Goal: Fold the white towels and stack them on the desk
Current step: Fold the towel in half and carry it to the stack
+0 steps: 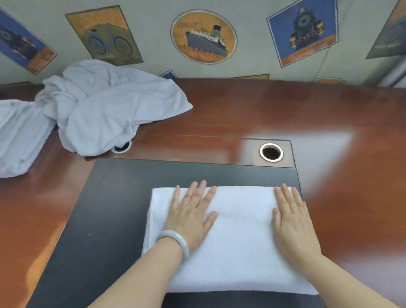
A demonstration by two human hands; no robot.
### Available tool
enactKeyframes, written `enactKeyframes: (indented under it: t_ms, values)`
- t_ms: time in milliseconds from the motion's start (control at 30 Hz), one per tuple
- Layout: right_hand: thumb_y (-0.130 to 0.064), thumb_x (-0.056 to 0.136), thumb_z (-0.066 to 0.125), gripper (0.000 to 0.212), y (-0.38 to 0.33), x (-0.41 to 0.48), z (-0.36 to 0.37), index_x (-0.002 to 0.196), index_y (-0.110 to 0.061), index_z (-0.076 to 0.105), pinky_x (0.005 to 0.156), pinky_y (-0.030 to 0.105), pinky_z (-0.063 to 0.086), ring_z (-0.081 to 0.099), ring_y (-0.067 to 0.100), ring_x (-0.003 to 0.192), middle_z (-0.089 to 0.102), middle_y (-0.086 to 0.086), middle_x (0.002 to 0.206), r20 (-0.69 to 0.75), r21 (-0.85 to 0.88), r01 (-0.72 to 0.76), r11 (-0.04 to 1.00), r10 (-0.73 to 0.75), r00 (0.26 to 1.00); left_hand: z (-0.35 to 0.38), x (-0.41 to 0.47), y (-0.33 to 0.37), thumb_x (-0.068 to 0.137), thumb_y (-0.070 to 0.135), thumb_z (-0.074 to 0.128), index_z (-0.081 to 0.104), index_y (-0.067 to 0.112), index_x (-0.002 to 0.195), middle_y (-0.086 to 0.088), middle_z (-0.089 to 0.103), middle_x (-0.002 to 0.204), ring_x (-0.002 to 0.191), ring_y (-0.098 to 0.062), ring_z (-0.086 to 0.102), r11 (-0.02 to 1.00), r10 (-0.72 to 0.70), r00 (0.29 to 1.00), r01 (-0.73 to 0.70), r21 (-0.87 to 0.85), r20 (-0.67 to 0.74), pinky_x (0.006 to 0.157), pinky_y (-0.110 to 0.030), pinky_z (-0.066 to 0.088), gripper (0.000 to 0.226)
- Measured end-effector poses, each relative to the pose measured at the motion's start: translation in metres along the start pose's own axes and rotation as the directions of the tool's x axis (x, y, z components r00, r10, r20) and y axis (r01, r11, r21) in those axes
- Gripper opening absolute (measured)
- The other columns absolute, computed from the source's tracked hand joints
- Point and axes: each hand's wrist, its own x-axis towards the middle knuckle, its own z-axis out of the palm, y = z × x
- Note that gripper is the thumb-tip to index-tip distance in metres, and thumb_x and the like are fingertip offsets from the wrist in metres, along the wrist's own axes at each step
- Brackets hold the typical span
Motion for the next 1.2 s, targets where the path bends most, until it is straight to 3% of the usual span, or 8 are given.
enactKeyframes:
  t_ms: [100,200,400,533,700,933,1100,1200]
  values:
    - [-0.033,0.099,0.016,0.059,-0.012,0.001,-0.009,0.157,-0.019,0.018,0.122,0.049,0.005,-0.001,0.018,0.152,0.010,-0.003,0.164,0.060,-0.161,-0.051,0.986,0.061,0.996,-0.011,-0.030,-0.073,0.102,0.051,0.010,0.005,0.034,0.157,0.006,0.000,0.165,0.152,-0.018,-0.006,0.901,-0.415,0.905,0.423,-0.095,0.094,0.121,-0.049,-0.007,0.057]
    - [-0.014,0.094,0.030,0.056,-0.055,0.009,-0.021,0.150,-0.009,0.028,0.118,0.058,-0.001,-0.002,0.035,0.151,0.012,0.010,0.164,0.051,-0.407,-0.038,0.913,0.064,0.997,-0.019,-0.062,-0.105,0.105,0.037,0.027,0.021,0.020,0.156,0.000,0.011,0.164,0.151,-0.021,0.007,0.753,-0.596,0.794,0.605,-0.258,0.122,0.122,-0.044,0.011,0.053]
    - [-0.024,0.102,0.035,0.054,-0.187,0.009,0.014,0.155,-0.024,0.023,0.118,0.053,-0.011,-0.002,0.026,0.152,0.011,0.003,0.164,0.198,-0.148,0.600,0.786,-0.570,0.797,-0.008,-0.122,-0.073,0.102,0.022,0.047,0.056,0.019,0.130,0.005,0.054,0.129,0.111,-0.011,0.055,0.414,-0.547,0.806,0.496,-0.763,0.227,0.091,-0.022,0.042,0.030]
    - [-0.042,0.104,0.018,0.052,-0.209,0.021,0.043,0.155,-0.039,0.007,0.118,0.057,-0.009,-0.004,0.025,0.152,0.003,-0.006,0.165,0.337,-0.158,0.467,0.870,-0.397,0.854,0.006,-0.137,-0.060,0.100,0.022,0.051,0.063,0.022,0.116,0.007,0.052,0.110,0.091,-0.005,0.056,0.324,-0.581,0.789,0.451,-0.832,0.201,0.075,-0.010,0.041,0.020]
    - [-0.038,0.101,0.021,0.053,-0.214,0.017,0.053,0.153,-0.038,0.013,0.119,0.054,0.003,0.016,0.021,0.147,0.025,-0.008,0.158,0.222,-0.197,0.398,0.896,-0.354,0.908,0.013,-0.153,-0.068,0.099,0.021,0.050,0.062,0.024,0.109,0.006,0.060,0.106,0.094,-0.010,0.059,0.216,-0.545,0.784,0.474,-0.853,0.298,0.067,-0.010,0.041,0.015]
    - [-0.044,0.094,0.012,0.058,-0.212,0.018,0.058,0.150,-0.036,0.021,0.119,0.050,0.008,0.028,0.017,0.137,0.037,-0.008,0.146,0.167,-0.209,0.409,0.888,-0.379,0.910,0.014,-0.154,-0.079,0.086,0.029,0.061,0.058,0.029,0.117,0.008,0.062,0.114,0.106,-0.010,0.056,0.185,-0.377,0.853,0.451,-0.873,0.361,0.100,-0.031,0.045,0.031]
    - [-0.046,0.092,0.010,0.060,-0.211,0.017,0.058,0.150,-0.035,0.023,0.120,0.049,0.007,0.029,0.019,0.137,0.039,-0.007,0.146,0.148,-0.202,0.414,0.887,-0.391,0.909,0.011,-0.147,-0.077,0.076,0.050,0.067,0.042,0.032,0.114,0.005,0.055,0.110,0.105,-0.023,0.050,0.426,-0.329,0.824,0.566,-0.706,0.462,0.088,-0.038,0.046,0.048]
    - [-0.046,0.093,0.011,0.059,-0.211,0.017,0.059,0.150,-0.035,0.023,0.119,0.049,0.009,0.028,0.018,0.137,0.038,-0.007,0.146,0.150,-0.203,0.411,0.889,-0.387,0.910,0.006,-0.144,-0.069,0.081,0.050,0.068,0.041,0.026,0.105,0.001,0.055,0.105,0.104,-0.026,0.054,0.387,-0.398,0.825,0.547,-0.742,0.400,0.088,-0.041,0.048,0.043]
